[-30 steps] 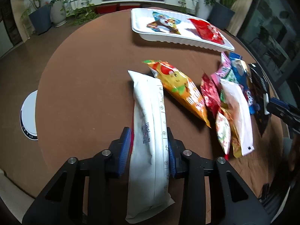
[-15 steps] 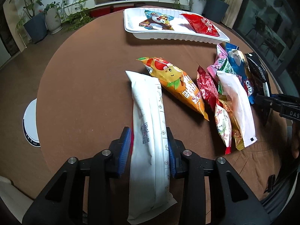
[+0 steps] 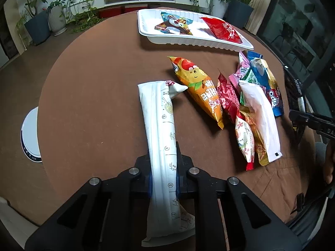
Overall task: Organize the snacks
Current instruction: 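Lower the white bar and black bag into the tray and release both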
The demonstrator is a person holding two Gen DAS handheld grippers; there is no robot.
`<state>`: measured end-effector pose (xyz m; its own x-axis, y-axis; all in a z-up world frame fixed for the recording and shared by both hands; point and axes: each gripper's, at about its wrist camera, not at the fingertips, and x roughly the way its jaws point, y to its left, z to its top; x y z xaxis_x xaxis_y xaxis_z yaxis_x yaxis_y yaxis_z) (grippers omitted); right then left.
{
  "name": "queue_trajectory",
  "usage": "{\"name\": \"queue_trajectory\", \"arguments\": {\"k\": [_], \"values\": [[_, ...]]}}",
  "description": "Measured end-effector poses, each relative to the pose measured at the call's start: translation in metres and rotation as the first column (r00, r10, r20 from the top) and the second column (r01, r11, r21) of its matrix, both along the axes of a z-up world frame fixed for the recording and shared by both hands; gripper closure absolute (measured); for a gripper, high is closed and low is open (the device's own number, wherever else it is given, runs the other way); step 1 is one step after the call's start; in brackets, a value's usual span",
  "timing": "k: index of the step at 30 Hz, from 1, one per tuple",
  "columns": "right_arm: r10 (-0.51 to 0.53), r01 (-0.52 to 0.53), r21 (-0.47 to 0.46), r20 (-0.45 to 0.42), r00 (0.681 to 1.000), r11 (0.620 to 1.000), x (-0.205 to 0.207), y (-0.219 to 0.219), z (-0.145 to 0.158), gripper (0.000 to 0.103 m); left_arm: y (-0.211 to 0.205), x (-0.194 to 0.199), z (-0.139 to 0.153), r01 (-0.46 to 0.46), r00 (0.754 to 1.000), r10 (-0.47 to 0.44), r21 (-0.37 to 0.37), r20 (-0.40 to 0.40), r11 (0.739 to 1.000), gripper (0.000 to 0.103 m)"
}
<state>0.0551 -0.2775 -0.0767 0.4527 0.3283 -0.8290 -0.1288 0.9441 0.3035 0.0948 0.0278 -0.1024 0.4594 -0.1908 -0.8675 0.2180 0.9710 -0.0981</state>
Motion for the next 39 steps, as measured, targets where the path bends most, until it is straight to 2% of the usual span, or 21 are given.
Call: {"name": "queue_trajectory", "arguments": {"k": [9, 18, 25, 31, 39], "values": [[-0.016, 0.013, 0.081, 0.032, 0.999, 0.997, -0.017, -0.005, 0.020, 0.080, 0.005, -0.015, 0.013, 0.027, 1.000, -0.026, -0.093, 0.003, 0.995, 0.092], [-0.004, 0.003, 0.080, 0.010, 1.000, 0.997, -0.019, -0.011, 0.027, 0.080, 0.005, -0.015, 0.046, 0.052, 0.998, -0.047, -0.116, 0.047, 0.992, 0.092], [-0.038, 0.036, 0.066, 0.030, 0.999, 0.997, -0.005, -0.031, 0.045, 0.080, 0.010, 0.016, 0.080, 0.062, 0.993, -0.051, -0.105, 0.102, 0.993, 0.092], [-0.082, 0.079, 0.088, 0.028, 0.996, 0.993, 0.012, -0.049, 0.052, 0.080, 0.016, 0.044, 0.096, 0.064, 0.992, -0.050, -0.120, 0.119, 0.991, 0.092], [-0.081, 0.074, 0.126, 0.052, 0.995, 0.989, 0.061, -0.049, 0.078, 0.080, 0.007, 0.102, 0.119, 0.083, 0.988, -0.068, -0.101, 0.139, 0.991, 0.092]]}}
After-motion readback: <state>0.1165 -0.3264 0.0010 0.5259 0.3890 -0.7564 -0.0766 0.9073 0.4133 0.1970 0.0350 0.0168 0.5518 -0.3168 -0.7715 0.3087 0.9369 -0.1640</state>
